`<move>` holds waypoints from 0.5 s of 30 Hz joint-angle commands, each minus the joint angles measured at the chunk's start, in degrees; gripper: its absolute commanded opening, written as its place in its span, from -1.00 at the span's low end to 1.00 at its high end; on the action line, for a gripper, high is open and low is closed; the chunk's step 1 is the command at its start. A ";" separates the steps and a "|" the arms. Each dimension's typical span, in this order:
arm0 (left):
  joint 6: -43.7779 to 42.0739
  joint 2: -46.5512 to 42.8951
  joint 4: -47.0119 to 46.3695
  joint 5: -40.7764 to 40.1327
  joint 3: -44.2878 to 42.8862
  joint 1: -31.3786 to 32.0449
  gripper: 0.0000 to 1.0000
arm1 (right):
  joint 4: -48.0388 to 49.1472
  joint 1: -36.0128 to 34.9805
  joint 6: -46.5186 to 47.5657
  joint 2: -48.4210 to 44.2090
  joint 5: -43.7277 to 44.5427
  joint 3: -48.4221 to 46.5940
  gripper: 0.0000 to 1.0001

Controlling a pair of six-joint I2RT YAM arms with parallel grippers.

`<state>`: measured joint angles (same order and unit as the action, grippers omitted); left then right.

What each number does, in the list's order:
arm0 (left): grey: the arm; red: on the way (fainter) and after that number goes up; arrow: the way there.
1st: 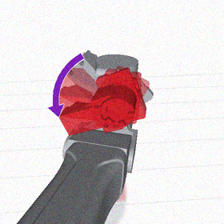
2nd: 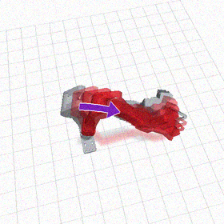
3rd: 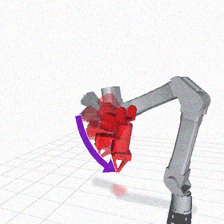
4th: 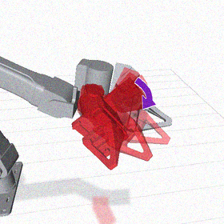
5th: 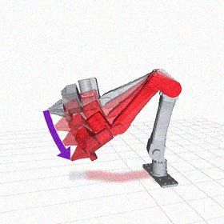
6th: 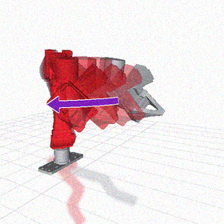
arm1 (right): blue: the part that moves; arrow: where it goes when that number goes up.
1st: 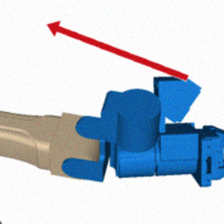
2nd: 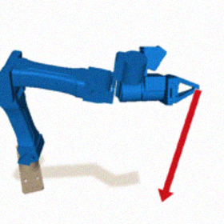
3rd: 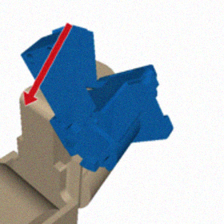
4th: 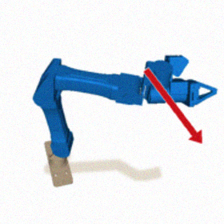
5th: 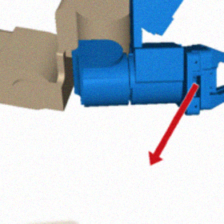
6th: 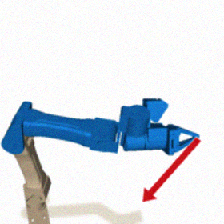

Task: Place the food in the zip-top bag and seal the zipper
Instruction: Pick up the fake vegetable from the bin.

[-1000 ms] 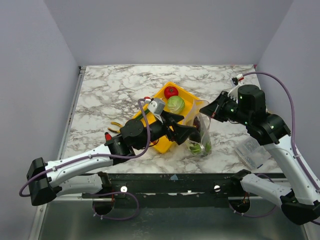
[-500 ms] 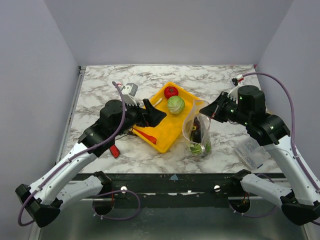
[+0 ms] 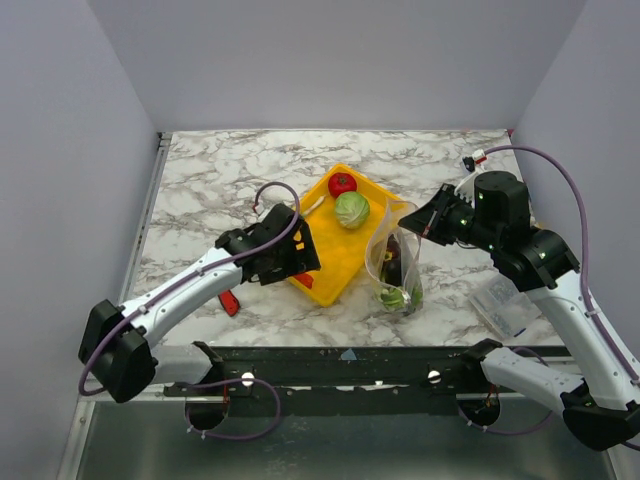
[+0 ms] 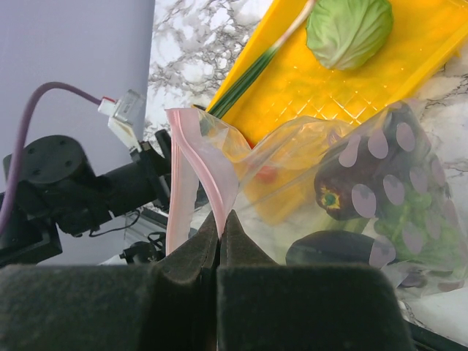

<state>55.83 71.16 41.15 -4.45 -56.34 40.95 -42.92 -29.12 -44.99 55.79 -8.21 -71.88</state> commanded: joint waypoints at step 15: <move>13.96 32.17 24.49 -3.96 -27.41 0.03 0.97 | 0.39 0.24 0.91 -1.73 0.46 -1.07 -0.99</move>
<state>65.04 99.74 56.62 -6.98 -80.53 40.95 -43.05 -29.12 -44.95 55.59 -8.16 -71.88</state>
